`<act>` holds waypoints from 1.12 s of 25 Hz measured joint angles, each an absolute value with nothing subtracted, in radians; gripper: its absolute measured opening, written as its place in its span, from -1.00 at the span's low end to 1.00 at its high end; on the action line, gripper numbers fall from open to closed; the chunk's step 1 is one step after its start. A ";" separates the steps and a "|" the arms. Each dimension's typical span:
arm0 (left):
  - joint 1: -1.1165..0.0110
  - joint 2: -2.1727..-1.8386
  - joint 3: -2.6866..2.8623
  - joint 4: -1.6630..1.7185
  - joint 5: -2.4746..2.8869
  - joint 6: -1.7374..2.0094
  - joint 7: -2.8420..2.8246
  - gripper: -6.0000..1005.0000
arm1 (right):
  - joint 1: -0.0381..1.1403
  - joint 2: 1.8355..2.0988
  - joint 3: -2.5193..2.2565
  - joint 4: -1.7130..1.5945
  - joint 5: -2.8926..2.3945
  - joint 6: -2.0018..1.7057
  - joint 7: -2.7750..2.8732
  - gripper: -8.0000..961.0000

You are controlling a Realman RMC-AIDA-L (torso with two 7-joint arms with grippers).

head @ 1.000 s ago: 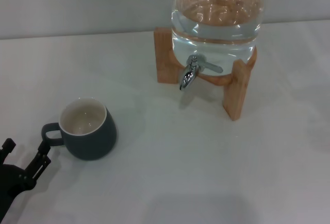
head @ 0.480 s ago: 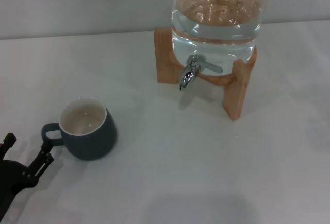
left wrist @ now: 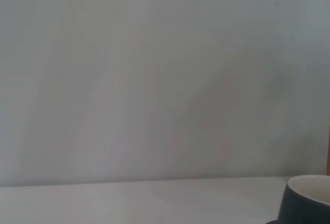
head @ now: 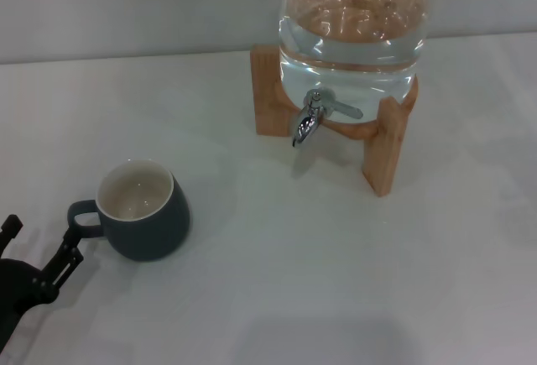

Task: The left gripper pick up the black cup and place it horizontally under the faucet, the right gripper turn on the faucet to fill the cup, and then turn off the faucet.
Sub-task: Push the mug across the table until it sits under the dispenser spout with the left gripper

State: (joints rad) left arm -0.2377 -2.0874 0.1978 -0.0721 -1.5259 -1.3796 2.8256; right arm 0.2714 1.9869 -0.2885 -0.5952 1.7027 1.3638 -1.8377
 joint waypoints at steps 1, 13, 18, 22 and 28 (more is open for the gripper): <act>-0.238 -2.087 0.198 -0.072 -1.528 -1.380 2.826 0.68 | 0.272 1.987 -0.289 -0.595 1.703 1.364 -1.838 0.75; -0.255 -2.088 0.196 -0.071 -1.556 -1.328 2.826 0.68 | 0.276 1.986 -0.292 -0.595 1.703 1.364 -1.838 0.75; -0.267 -2.088 0.196 -0.071 -1.559 -1.313 2.825 0.68 | 0.275 1.986 -0.290 -0.595 1.703 1.364 -1.838 0.75; -0.272 -2.088 0.199 -0.074 -1.556 -1.312 2.824 0.67 | 0.274 1.986 -0.289 -0.595 1.703 1.364 -1.838 0.75; -0.276 -2.088 0.201 -0.080 -1.552 -1.311 2.824 0.67 | 0.275 1.986 -0.290 -0.595 1.703 1.364 -1.838 0.75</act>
State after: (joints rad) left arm -0.2755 -2.0885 0.2008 -0.0800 -1.5525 -1.3115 2.8240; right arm 0.2752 1.9863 -0.2899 -0.5952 1.7027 1.3637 -1.8376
